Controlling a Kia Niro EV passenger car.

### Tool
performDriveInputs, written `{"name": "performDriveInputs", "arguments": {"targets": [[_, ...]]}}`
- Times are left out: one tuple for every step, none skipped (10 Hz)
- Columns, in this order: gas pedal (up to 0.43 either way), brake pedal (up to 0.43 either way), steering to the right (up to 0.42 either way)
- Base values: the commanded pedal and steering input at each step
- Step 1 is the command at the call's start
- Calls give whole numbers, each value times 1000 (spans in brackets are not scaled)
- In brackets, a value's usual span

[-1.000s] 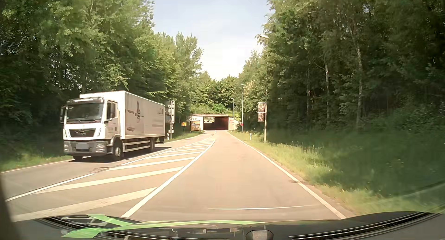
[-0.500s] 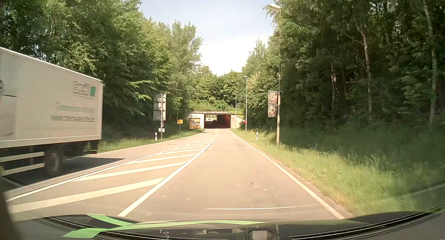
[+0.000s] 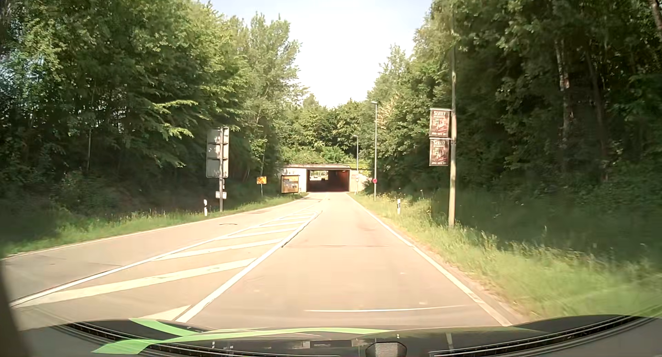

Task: Follow the waypoints while adhering to traffic rules and regulations

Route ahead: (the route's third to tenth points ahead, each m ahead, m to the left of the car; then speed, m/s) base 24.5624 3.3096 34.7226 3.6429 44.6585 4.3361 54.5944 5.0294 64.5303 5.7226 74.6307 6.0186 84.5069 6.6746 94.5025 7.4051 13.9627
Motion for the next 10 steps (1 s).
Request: {"name": "performDriveInputs", "arguments": {"targets": [[20,0,-11],[20,0,-10],[20,0,-10],[20,0,-10],[20,0,-10],[20,0,-10],[20,0,-10],[20,0,-9],[20,0,-8],[20,0,-7]]}}
